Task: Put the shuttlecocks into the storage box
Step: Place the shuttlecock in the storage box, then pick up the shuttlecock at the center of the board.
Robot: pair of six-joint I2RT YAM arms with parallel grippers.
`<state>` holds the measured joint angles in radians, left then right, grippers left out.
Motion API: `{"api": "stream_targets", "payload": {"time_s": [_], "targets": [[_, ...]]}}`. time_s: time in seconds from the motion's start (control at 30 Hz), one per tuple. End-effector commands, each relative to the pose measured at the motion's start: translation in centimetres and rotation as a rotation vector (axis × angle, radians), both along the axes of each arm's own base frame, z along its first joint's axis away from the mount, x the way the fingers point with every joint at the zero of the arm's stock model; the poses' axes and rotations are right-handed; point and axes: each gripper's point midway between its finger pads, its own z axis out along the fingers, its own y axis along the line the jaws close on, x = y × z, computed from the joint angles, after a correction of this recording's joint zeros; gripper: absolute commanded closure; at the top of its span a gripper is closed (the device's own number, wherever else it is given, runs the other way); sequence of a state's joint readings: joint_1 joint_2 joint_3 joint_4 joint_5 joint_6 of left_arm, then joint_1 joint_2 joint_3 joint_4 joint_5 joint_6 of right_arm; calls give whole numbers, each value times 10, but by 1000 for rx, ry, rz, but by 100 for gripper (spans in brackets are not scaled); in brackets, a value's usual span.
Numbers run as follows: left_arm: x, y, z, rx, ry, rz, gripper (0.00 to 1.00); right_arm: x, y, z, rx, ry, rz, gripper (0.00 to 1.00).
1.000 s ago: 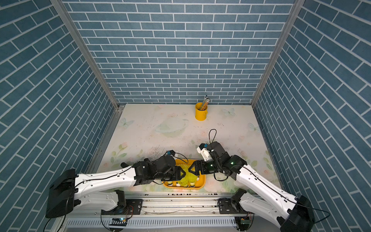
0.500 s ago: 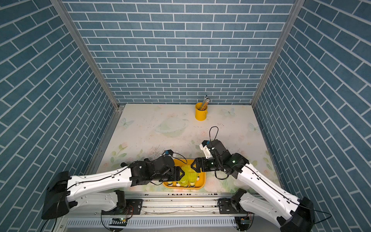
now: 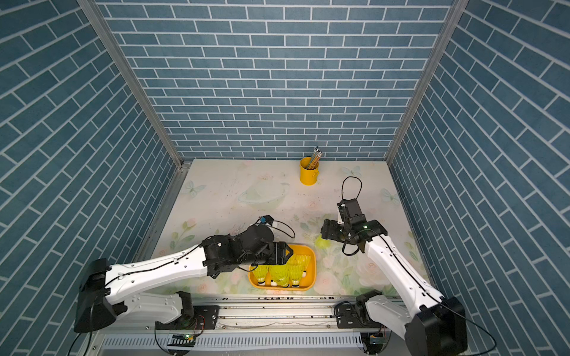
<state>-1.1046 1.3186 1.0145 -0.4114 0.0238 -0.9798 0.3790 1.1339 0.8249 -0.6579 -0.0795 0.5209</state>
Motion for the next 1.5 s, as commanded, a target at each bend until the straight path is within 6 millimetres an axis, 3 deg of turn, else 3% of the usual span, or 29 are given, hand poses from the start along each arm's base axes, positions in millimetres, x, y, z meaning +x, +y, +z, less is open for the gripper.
{"api": "stream_targets", "payload": {"time_s": [0.0, 0.17, 0.33, 0.47, 0.73, 0.97, 1.23, 1.47], "targets": [[28, -11, 10, -16, -75, -58, 18, 10, -26, -29, -147, 29, -20, 21], [55, -25, 11, -43, -101, -96, 13, 14, -43, -48, -245, 56, -69, 17], [58, -34, -9, -29, -63, -136, 11, 8, -44, -77, -264, 126, -50, 13], [62, -34, -13, -25, -64, -129, 11, 6, -37, -92, -244, 166, -17, 14], [70, -24, -19, -16, -70, -95, 11, 20, -5, -93, -166, 134, 107, 12], [84, -14, -28, -57, -52, -68, 10, 53, 20, -91, -130, 82, 171, 10], [123, 7, -47, -146, 25, 30, 11, 83, 39, -94, -134, 61, 265, 10], [155, 17, -66, -215, 75, 82, 11, 105, 36, -107, -212, 73, 278, 18]]}}
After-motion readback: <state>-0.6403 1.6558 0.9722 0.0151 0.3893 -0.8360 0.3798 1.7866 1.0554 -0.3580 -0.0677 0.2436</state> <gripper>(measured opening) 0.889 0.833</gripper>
